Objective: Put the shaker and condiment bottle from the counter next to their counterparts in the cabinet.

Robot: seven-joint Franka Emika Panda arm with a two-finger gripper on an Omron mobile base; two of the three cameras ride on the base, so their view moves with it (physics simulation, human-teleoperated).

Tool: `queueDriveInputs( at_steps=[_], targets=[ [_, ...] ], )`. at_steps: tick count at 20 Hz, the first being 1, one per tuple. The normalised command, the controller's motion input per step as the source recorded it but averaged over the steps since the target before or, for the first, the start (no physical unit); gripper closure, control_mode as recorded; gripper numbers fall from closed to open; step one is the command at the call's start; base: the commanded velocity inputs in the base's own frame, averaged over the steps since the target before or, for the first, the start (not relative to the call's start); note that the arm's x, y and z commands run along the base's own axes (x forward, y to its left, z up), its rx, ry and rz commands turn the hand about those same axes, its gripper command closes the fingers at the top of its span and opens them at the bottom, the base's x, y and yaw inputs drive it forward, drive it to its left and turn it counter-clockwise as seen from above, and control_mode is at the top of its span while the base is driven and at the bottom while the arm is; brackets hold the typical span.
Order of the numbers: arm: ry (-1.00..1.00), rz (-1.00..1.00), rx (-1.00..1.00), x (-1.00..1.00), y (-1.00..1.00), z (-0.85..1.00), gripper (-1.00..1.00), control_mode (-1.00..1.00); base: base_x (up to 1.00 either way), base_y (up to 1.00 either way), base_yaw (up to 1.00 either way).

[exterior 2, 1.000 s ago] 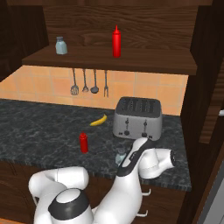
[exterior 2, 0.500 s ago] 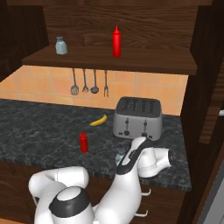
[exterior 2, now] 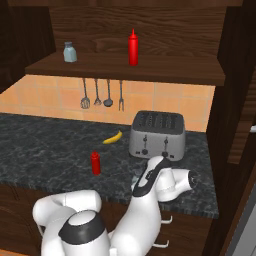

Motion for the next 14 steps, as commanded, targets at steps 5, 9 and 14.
queueDriveInputs(
  at_steps=[5, 9, 14],
  targets=[
    [0.0, -0.02, 0.0, -0.01, 0.0, 0.02, 1.0, -1.0, 0.0, 0.0, 0.0],
    [-0.05, -0.12, 0.0, -0.11, 0.04, 0.56, 1.0, -1.0, 0.0, 0.0, 0.0],
    [-0.02, -0.08, 0.0, -0.15, 0.23, 0.92, 1.0, -1.0, 0.0, 0.0, 0.0]
  ],
)
